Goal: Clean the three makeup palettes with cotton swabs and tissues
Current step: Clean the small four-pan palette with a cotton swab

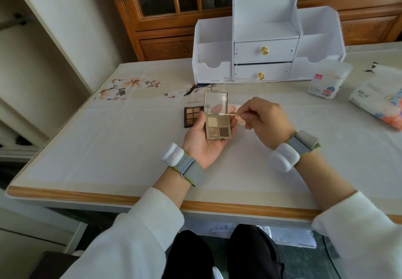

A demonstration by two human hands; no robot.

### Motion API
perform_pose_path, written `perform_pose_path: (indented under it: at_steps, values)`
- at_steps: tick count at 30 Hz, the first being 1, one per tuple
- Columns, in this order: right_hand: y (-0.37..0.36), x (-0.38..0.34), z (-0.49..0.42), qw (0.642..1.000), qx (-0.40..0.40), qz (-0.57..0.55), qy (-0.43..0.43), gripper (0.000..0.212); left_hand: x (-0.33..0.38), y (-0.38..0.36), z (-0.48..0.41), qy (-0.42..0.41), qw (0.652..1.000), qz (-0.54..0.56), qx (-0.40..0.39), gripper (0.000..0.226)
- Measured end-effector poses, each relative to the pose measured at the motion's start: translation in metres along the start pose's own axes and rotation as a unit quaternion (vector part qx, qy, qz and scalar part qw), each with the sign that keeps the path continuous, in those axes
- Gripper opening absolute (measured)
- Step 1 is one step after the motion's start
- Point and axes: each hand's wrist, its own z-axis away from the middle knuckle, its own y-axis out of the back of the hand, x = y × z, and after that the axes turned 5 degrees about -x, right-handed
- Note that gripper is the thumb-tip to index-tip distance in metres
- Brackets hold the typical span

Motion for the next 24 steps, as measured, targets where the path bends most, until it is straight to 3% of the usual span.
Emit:
perform_pose_path:
  at_steps: [24]
  values:
    - [-0.010, 0.014, -0.002, 0.997, 0.030, 0.031, 0.062, 0.012, -0.002, 0.001, -0.002, 0.006, 1.000, -0.008, -0.016, 0.046]
